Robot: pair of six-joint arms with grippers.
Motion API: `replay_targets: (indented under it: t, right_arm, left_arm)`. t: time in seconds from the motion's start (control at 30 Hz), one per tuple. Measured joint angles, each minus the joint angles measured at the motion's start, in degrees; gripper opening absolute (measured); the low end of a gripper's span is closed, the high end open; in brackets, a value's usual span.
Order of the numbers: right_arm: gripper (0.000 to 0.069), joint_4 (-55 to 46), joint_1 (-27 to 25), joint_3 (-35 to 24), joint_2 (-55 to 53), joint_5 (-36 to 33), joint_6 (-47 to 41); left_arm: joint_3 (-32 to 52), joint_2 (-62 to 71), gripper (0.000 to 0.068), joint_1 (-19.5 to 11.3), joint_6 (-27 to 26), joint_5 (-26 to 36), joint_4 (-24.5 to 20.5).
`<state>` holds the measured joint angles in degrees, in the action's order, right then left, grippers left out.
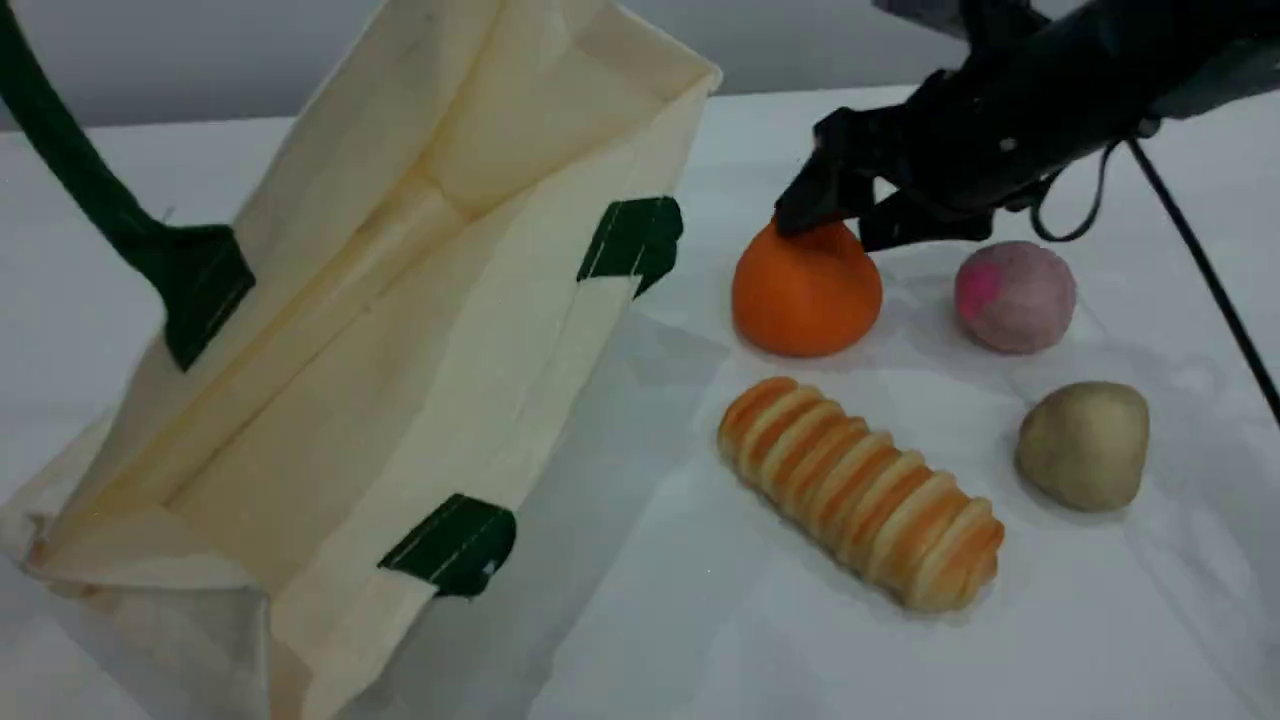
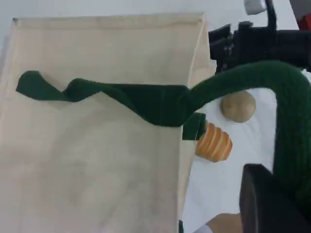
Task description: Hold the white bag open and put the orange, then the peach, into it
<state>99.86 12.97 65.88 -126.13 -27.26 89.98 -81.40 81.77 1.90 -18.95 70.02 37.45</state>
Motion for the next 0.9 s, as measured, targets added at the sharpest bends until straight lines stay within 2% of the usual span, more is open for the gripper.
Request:
replay_targets:
  t: [0.1,0.17,0.27,0.37,0.43,0.67,0.77,0.9]
  right_arm:
    - [0.0501,0.0,0.9,0.9,-1.0,0.3,0.0]
    - [0.0446,0.1,1.3,0.9,-1.2,0.3,0.0]
    - [0.0293,0.1,1.3,0.9,-1.3,0.7,0.0]
    - [0.0097,0.2,1.3,0.9,-1.3,0.8,0.0]
    - [0.0038,0.2,1.3,0.9,-1.3,0.8,0.0]
    - [0.0022,-3.7,0.3,0.7,3.2,0.4,-0.1]
    - [0.0022,-10.4,-1.6,0.7,7.4,-0.1,-1.5]
    - [0.0022,-21.9,-5.2,0.7,13.4,-5.0,-10.2]
  left_arm:
    - [0.0,0.0,0.0071,0.0,0.0,0.0,0.0]
    - [0.0,0.0,0.0071,0.0,0.0,0.0,0.0]
    - [0.0,0.0,0.0071,0.0,0.0,0.0,0.0]
    - [0.0,0.0,0.0071,0.0,0.0,0.0,0.0]
    - [0.0,0.0,0.0071,0.0,0.0,0.0,0.0]
    - [0.0,0.0,0.0071,0.0,-0.4,0.0,0.0]
    - [0.0,0.0,0.0071,0.0,-0.5,0.0,0.0]
    - [0.0,0.1,0.0071,0.0,-1.5,-0.1,0.0]
